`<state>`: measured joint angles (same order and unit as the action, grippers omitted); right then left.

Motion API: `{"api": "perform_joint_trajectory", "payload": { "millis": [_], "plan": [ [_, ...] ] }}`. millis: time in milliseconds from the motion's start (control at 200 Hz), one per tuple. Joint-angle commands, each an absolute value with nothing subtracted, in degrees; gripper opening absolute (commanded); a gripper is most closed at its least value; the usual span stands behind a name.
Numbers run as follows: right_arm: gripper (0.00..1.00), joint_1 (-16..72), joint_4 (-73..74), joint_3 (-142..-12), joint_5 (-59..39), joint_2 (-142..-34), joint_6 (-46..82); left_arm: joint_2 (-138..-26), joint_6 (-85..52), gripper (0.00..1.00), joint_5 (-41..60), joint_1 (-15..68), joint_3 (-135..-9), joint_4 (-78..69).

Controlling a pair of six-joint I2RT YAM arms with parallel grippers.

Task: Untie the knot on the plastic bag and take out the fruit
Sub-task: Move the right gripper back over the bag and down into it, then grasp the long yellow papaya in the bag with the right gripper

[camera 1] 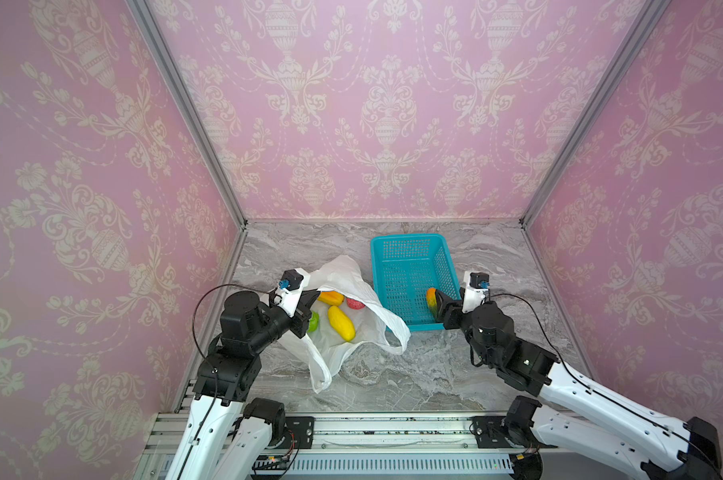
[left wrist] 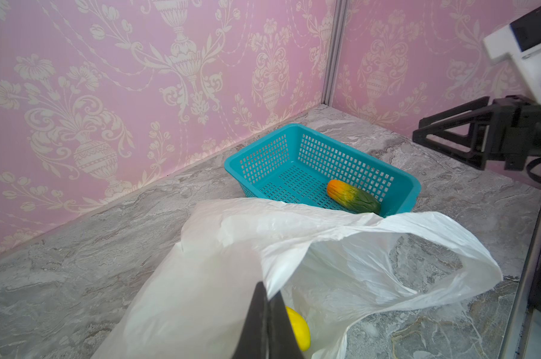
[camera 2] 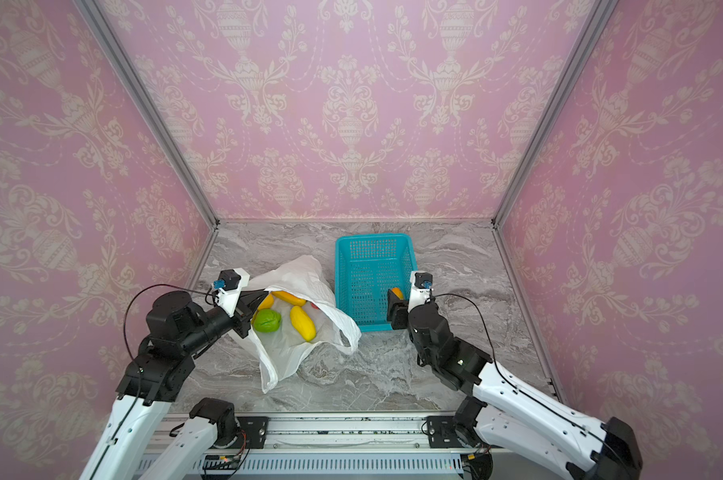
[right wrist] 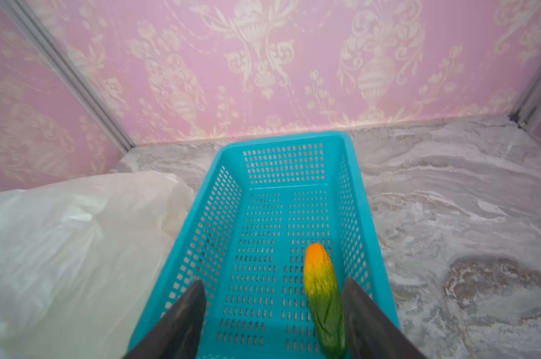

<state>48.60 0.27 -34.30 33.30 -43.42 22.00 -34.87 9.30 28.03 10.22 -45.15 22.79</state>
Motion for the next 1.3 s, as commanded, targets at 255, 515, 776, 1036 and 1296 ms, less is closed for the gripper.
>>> {"api": "perform_joint_trajectory", "payload": {
  "millis": [255,515,776,1036,1296],
  "plan": [
    [0.55,75.1,10.2,-38.7,33.3,-47.7,-2.5,-34.7,8.9,0.00,27.2,9.5,-44.9,22.6],
    [0.55,81.8,15.7,-48.5,33.2,-74.7,-10.3,-34.5,8.8,0.00,27.2,9.5,-44.8,22.5],
    [0.49,77.9,15.6,-56.7,29.2,-92.2,-5.2,-34.4,8.6,0.00,27.6,9.5,-44.9,22.4],
    [0.54,71.0,11.6,-61.0,26.4,-100.3,3.4,-34.3,8.7,0.00,27.6,9.5,-44.8,22.4],
    [0.66,67.0,5.3,-67.8,25.4,-108.6,7.0,-34.2,8.6,0.00,27.8,9.5,-44.9,22.3]
  ]
}}
